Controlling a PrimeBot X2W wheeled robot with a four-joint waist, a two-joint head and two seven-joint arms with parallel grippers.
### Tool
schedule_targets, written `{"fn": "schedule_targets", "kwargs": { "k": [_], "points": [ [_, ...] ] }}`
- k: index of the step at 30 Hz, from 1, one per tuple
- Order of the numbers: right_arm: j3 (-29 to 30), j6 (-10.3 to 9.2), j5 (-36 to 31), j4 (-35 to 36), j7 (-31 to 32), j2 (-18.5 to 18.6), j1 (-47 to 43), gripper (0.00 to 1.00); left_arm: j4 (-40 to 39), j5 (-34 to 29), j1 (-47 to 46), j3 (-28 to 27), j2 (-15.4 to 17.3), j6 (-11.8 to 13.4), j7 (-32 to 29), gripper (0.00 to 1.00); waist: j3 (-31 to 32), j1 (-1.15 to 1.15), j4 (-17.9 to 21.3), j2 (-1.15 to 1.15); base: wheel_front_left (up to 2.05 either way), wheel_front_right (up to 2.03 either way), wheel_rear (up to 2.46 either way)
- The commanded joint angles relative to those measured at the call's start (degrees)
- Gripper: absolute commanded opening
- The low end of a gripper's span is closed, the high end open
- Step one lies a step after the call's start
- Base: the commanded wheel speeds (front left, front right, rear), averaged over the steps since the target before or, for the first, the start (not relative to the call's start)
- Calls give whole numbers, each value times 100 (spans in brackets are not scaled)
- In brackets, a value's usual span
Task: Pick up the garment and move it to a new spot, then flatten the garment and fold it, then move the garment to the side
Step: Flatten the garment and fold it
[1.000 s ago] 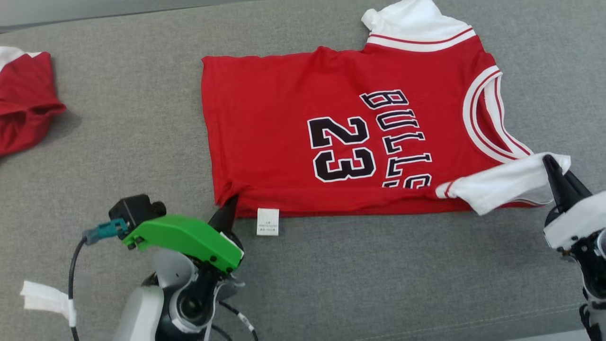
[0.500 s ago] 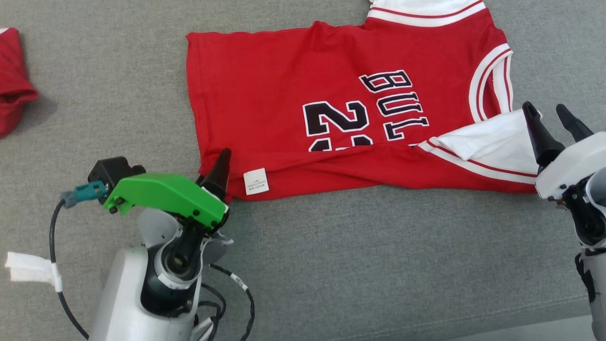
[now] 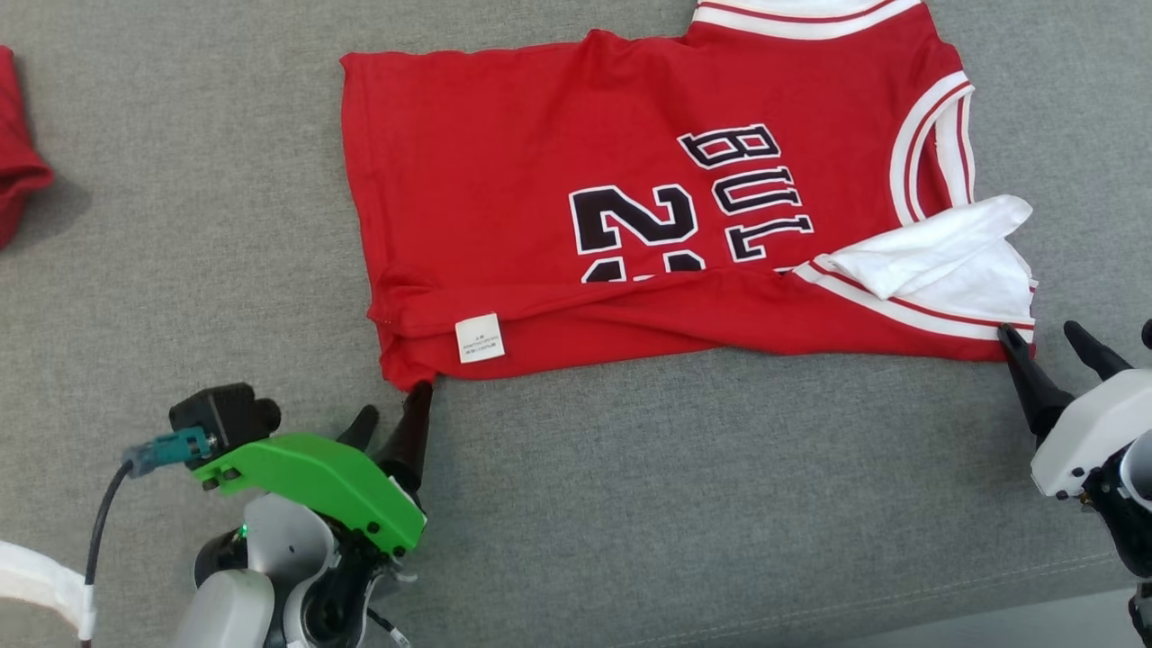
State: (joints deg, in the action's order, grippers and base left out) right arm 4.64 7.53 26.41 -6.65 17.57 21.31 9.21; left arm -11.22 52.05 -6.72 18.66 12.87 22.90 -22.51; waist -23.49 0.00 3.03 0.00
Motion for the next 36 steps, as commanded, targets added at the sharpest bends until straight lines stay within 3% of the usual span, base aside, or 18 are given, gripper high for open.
{"fn": "schedule_targets", "kwargs": {
  "k": [1,15,16,17,18,19,22,28,32,36],
  "points": [
    [-38,-8,-38,-39,28,-26,98,100,77,-154,-195,50,35,-72,57,100,-18,0,-15,0,0,0,0],
    [-442,-8,20,-381,131,-41,341,100,853,-441,-813,398,122,-393,27,100,-92,0,16,0,0,0,0],
    [-478,-8,30,-424,143,-56,366,100,902,-427,-846,438,126,-431,-11,83,-90,0,26,0,0,0,0],
    [-516,-8,39,-459,164,-64,387,100,933,-428,-870,475,138,-474,-43,30,-88,0,33,0,0,0,0],
    [-563,-8,69,-512,187,-83,428,83,963,-415,-887,498,161,-533,-74,0,-81,0,46,0,0,0,0],
    [-596,-8,104,-564,210,-102,467,0,989,-398,-895,511,198,-577,-101,0,-73,0,57,0,0,0,0],
    [-770,-7,247,-701,260,-4,561,0,980,-314,-930,503,374,-796,-213,0,-8,0,72,0,0,0,0],
    [-574,-15,835,-830,298,410,552,0,620,64,-715,459,860,-1184,-781,0,238,0,8,0,0,0,0],
    [-503,-14,1273,-683,531,860,386,0,200,292,-444,499,1190,-1310,-1200,0,387,0,-46,0,0,0,0],
    [-547,-14,1815,-273,1019,1304,-63,0,-273,387,93,632,1363,-1263,-1374,0,494,0,-79,0,0,0,0]
  ]
}}
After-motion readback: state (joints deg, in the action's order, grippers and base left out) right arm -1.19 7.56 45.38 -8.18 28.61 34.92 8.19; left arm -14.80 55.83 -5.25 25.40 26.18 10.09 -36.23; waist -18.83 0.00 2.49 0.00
